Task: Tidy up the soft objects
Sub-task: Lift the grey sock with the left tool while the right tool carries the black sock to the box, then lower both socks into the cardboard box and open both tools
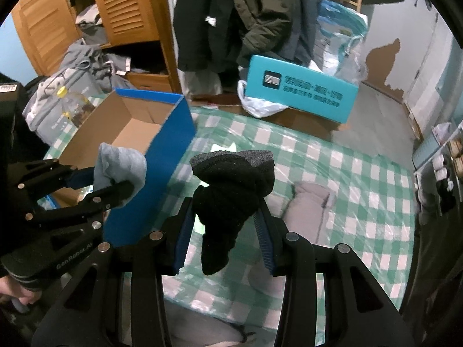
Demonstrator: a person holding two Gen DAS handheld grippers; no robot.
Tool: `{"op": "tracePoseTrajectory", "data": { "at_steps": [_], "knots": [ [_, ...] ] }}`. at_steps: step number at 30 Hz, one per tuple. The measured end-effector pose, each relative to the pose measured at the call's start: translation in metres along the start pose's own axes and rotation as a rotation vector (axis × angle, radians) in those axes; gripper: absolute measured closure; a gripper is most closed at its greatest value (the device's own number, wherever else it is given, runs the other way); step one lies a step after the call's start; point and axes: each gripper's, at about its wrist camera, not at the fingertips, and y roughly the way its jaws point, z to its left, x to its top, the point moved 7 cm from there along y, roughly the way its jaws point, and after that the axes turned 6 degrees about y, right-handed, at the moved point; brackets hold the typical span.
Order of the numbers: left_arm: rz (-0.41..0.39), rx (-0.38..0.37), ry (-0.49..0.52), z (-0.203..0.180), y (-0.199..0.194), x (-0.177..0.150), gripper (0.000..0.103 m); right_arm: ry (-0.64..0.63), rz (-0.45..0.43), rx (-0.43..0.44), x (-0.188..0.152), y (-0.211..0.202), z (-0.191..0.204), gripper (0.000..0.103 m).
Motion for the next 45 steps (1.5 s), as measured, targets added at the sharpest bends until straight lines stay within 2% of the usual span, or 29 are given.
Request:
{"op": "tracePoseTrajectory", "data": {
  "at_steps": [26, 45],
  "knots": [
    [0.017, 0.056, -0.141, 0.092, -0.001, -0.039, 0.075, -0.117, 0.035, 0.088, 0.024, 0.028, 0.102, 0.062],
    [0.048, 0.090, -0.208, 0.138, 0.002, -0.060, 0.075, -0.168, 0.108, 0.147, 0.020, 0.062, 0.154, 0.062]
  ]
}}
